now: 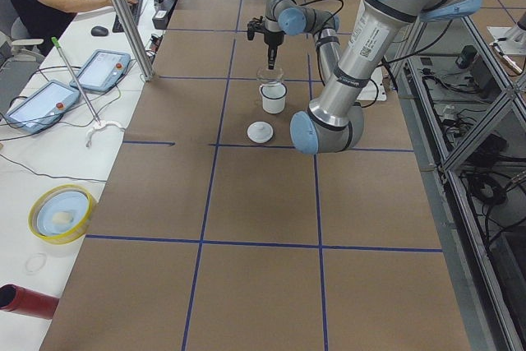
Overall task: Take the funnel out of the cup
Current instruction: 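Grasp the funnel with the left gripper and lift it out of the mug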
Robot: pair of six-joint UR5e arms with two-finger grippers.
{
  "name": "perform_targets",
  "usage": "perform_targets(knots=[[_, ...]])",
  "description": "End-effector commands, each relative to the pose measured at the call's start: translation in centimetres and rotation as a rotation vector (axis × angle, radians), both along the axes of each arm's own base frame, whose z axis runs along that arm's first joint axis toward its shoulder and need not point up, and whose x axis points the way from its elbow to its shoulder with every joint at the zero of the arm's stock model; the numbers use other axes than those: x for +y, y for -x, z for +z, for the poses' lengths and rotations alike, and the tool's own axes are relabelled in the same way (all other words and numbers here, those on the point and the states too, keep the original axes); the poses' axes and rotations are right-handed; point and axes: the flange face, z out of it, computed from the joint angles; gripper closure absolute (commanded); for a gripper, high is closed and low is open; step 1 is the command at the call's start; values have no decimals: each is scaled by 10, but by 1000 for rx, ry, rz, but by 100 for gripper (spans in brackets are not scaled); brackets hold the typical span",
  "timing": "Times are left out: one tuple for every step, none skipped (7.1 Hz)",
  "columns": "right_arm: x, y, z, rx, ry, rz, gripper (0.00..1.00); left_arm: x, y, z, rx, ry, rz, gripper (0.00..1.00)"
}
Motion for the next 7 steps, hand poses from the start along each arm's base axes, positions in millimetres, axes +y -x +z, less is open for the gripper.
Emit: perform_targets(knots=[[0, 0, 0, 0, 0, 0, 0, -26, 55, -21, 25, -16, -97, 100], [0, 0, 0, 0, 0, 0, 0, -36, 62, -25, 84, -52, -130, 100], [0, 0, 0, 0, 0, 0, 0, -74, 69, -19, 149, -50, -235, 100], [0, 0, 0, 0, 0, 0, 0, -97, 65, -8, 240, -4, -337, 100], [0, 0, 0, 0, 0, 0, 0, -118, 67, 4, 337, -15, -483, 100], [0, 0, 0, 0, 0, 0, 0, -137, 63, 19, 396, -18, -616, 100], [0, 0, 0, 0, 0, 0, 0, -156, 53, 35, 424, -18, -707, 100]])
